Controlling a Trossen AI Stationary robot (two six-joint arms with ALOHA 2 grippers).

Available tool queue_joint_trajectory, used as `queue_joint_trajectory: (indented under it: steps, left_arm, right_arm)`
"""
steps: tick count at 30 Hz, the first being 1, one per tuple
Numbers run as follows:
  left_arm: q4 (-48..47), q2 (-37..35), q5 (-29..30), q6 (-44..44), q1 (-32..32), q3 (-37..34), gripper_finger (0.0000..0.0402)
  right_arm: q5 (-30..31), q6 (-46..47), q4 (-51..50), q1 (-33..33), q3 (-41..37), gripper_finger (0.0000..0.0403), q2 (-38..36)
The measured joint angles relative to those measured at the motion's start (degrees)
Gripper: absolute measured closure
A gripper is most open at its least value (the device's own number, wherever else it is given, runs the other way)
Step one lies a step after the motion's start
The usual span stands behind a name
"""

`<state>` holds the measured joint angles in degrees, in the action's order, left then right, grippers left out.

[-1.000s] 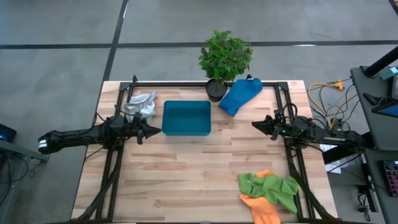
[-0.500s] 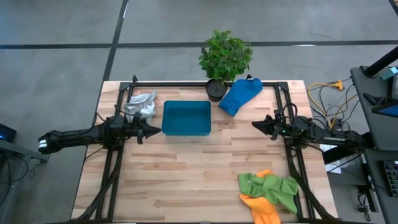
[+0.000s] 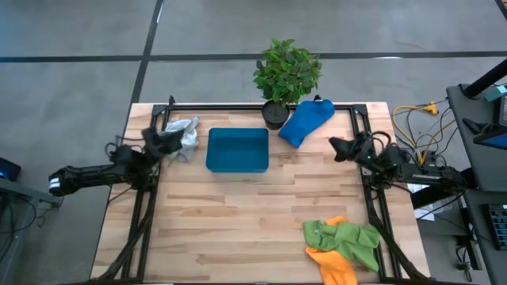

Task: Fold microfiber towels
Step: Fold the gray microfiber towel

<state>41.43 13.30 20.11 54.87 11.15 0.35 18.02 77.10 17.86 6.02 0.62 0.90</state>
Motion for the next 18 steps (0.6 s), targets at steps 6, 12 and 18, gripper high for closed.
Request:
queue_joint_trajectory:
  steps: [6,12,18]
  left_arm:
    - [8.8,0.0,10.2,-13.6,0.0,0.7,0.0402]
    - [-10.9,2.8,-4.2,-29.0,0.0,12.3,0.0402]
    - [-55.6,12.5,1.0,-35.7,0.0,32.9,0.0402]
  right_arm:
    - [1.6,-7.9,4.1,0.0,0.0,0.0335,0.0]
    - [1.6,-11.4,7.3,0.0,0.0,0.0335,0.0]
    - [1.6,-11.4,8.3,0.0,0.0,0.0335,0.0]
